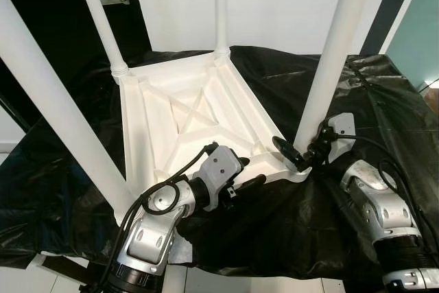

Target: Building children table

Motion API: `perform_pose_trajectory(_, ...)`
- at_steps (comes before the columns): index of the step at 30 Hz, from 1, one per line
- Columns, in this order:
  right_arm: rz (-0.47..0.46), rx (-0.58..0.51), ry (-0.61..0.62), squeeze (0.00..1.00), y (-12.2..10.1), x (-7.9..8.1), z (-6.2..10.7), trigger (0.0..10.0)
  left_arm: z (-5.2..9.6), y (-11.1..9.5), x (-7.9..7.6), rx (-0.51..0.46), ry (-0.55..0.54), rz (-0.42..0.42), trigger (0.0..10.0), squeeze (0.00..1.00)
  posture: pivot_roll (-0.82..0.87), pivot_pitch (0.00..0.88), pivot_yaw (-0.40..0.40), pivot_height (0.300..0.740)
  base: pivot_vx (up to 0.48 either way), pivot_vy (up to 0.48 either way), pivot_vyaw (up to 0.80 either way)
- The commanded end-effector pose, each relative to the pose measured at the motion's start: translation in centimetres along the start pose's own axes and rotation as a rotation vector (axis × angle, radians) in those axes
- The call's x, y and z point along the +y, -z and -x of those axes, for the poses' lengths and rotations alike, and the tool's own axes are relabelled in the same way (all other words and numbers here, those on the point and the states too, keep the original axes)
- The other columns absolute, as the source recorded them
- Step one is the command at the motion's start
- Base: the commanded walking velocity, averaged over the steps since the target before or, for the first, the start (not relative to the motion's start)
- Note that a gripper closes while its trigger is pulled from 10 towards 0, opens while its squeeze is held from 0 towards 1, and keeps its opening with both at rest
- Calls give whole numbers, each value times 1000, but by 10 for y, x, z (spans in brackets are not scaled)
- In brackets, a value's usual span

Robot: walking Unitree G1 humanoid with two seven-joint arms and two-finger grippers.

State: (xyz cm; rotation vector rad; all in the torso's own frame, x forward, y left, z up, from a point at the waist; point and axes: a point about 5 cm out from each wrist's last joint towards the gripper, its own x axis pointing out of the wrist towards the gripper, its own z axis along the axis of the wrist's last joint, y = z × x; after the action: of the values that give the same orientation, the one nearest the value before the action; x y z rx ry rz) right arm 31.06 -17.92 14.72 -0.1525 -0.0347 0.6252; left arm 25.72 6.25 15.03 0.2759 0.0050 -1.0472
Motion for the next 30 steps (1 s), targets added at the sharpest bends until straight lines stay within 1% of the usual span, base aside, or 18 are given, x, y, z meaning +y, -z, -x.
perform_pose_trajectory(1,22,39,-80,0,6,3,-3,0,0,3,0,22,-57,-6,10000,0,-23,0,12,740,0,0,0)
perform_pose_trajectory(5,40,60,-120,0,11,2,-2,0,1,4,0,27,-65,-5,10000,0,-23,0,9,740,0,0,0)
perform_pose_trajectory(12,42,66,-121,0,14,-3,0,0,-1,3,-1,22,-63,-2,10000,0,-27,0,12,740,0,0,0)
perform_pose_trajectory(14,37,70,-100,0,15,-4,1,0,-1,3,0,22,-62,-3,10000,0,-28,0,13,740,0,0,0)
perform_pose_trajectory(15,37,79,-52,0,16,-5,2,6902,0,3,0,22,-62,-5,10000,0,-27,0,14,740,0,0,0)
perform_pose_trajectory(16,37,79,-52,0,16,-5,2,6902,0,3,0,22,-62,-5,10000,0,-27,0,14,740,0,0,0)
perform_pose_trajectory(17,30,80,-14,0,17,-5,2,10000,0,3,1,23,-63,-6,10000,0,-27,0,14,740,0,0,0)
perform_pose_trajectory(18,22,82,71,0,19,-3,1,10000,1,3,1,24,-63,-7,10000,0,-26,0,13,740,0,0,0)
perform_pose_trajectory(19,22,82,71,0,19,-3,1,10000,1,3,1,24,-63,-7,10000,0,-26,0,13,740,0,0,0)
perform_pose_trajectory(21,-1,91,201,0,24,4,0,10000,2,3,0,25,-63,-6,10000,0,-25,0,13,740,0,0,0)
perform_pose_trajectory(22,-1,91,201,0,24,4,0,10000,2,3,0,25,-63,-6,10000,0,-25,0,13,740,0,0,0)
perform_pose_trajectory(23,-34,101,265,0,28,10,-1,10000,2,3,0,26,-62,-4,10000,0,-26,0,15,740,0,0,0)
perform_pose_trajectory(24,-34,101,265,0,28,10,-1,10000,2,3,0,26,-62,-4,10000,0,-26,0,15,740,0,0,0)
perform_pose_trajectory(25,-46,103,323,0,30,17,-1,10000,2,3,-1,26,-60,-3,10000,0,-25,0,15,740,0,0,0)
perform_pose_trajectory(26,-52,108,413,0,32,25,-2,10000,2,3,-3,24,-55,0,10000,0,-25,0,15,740,0,0,0)
perform_pose_trajectory(27,-52,108,413,0,32,25,-2,10000,2,3,-3,24,-55,0,10000,0,-25,0,15,740,0,0,0)
perform_pose_trajectory(28,-47,109,444,0,32,28,-2,10000,2,3,-3,23,-52,2,10000,0,-25,0,15,740,0,0,0)
perform_pose_trajectory(30,-47,109,444,0,32,28,-2,10000,2,3,-3,23,-52,2,10000,0,-25,0,15,740,0,0,0)
